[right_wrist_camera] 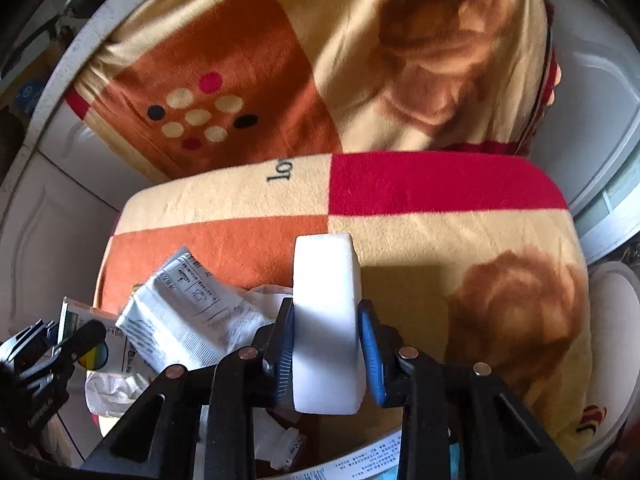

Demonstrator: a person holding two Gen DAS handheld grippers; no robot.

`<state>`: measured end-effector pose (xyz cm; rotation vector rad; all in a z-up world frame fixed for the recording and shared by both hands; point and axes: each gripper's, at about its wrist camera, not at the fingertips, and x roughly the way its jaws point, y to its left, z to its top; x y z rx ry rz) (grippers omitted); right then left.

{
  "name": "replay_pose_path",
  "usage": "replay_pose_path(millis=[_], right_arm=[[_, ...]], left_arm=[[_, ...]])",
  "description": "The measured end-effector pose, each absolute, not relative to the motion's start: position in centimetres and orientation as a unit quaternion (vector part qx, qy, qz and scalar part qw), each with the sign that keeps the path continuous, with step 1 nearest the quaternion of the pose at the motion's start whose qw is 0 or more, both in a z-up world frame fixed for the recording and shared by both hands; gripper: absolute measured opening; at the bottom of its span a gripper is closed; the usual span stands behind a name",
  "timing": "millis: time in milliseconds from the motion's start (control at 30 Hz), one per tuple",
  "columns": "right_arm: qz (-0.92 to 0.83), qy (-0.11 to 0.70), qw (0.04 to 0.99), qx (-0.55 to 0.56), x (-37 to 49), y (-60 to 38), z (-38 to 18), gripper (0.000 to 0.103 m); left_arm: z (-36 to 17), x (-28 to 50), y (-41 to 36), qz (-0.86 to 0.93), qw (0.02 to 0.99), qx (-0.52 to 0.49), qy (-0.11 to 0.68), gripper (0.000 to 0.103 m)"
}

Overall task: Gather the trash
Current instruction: 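Carry the box and foam block with both tools over the white bin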

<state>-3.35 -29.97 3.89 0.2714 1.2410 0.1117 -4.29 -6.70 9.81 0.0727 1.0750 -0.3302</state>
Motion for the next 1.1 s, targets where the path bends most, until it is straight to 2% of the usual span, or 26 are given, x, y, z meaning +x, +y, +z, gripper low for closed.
replay_pose_path(millis=[267, 633, 1100], right_arm=[[0.059, 0.531, 0.834, 0.136, -4.8, -30.9, 8.3, 0.029], [0.066, 0.5, 0.851, 0.145, -7.9, -32.0, 11.7, 0.029], [0.005, 0.478, 0.865, 0.153, -13.6, -39.2, 13.4, 0.029]], left_arm=[[12.2, -4.7, -4.8, -0.156, 0.856, 0.013, 0.493, 0.025], [17.4, -6.0, -4.3, -0.178, 0.872, -0.018, 0.456, 0.025], [20.3, -8.3, -15.1, -0.269, 0.86, 0.014, 0.433, 0.025]])
